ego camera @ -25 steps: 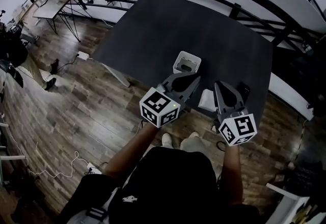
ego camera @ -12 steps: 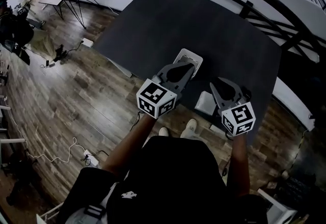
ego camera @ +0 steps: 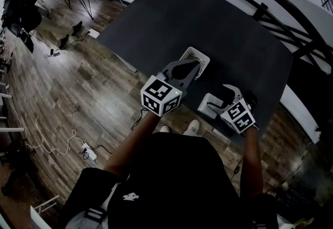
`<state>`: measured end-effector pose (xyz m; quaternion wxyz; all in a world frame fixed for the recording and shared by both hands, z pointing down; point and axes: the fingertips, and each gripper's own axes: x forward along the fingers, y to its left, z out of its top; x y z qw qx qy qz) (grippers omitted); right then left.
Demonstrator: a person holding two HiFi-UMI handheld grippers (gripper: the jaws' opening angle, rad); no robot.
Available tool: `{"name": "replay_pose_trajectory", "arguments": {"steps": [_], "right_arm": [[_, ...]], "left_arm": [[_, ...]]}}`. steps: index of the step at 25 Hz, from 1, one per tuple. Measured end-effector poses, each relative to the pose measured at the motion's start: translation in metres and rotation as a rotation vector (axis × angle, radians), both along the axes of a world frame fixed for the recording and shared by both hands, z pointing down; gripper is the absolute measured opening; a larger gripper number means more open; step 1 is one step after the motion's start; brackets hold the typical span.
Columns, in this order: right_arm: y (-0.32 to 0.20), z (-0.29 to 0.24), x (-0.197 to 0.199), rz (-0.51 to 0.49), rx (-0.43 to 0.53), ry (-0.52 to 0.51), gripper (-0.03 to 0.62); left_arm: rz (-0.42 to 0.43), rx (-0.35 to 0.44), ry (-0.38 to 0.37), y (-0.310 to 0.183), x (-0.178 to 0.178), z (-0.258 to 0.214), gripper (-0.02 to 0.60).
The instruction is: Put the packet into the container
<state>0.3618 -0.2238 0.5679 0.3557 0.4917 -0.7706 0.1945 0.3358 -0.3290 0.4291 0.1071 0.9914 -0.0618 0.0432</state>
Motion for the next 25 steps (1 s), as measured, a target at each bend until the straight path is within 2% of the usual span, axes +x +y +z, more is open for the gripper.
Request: {"name": "replay_pose_trajectory", "arguments": {"steps": [3,7,16,20,25], "right_arm": [[0.008,0.031,-0.003,-0.079,-0.129,0.051,0.406],[0.021,0.077,-0.01,-0.169,-0.309,0.125,0.524],[0.034,0.138,-0.013,-0.176,-0.463,0.158,0.552],[0.038,0.151,-0.012,-0.185,-0.485,0.193,0.552],[0.039,0.158,-0.013,-0.19,-0.514,0.185,0.552]], "left_arm": [[-0.006,0.026,-0.025,-0.001,0.0,0.005,0.005],[-0.015,0.022,-0.034,-0.002,-0.003,0.009,0.005],[-0.019,0.019,-0.049,-0.002,-0.009,0.016,0.005],[-0.022,0.028,-0.054,0.0,-0.01,0.016,0.005],[-0.039,0.028,-0.064,-0.005,-0.016,0.016,0.005]]}}
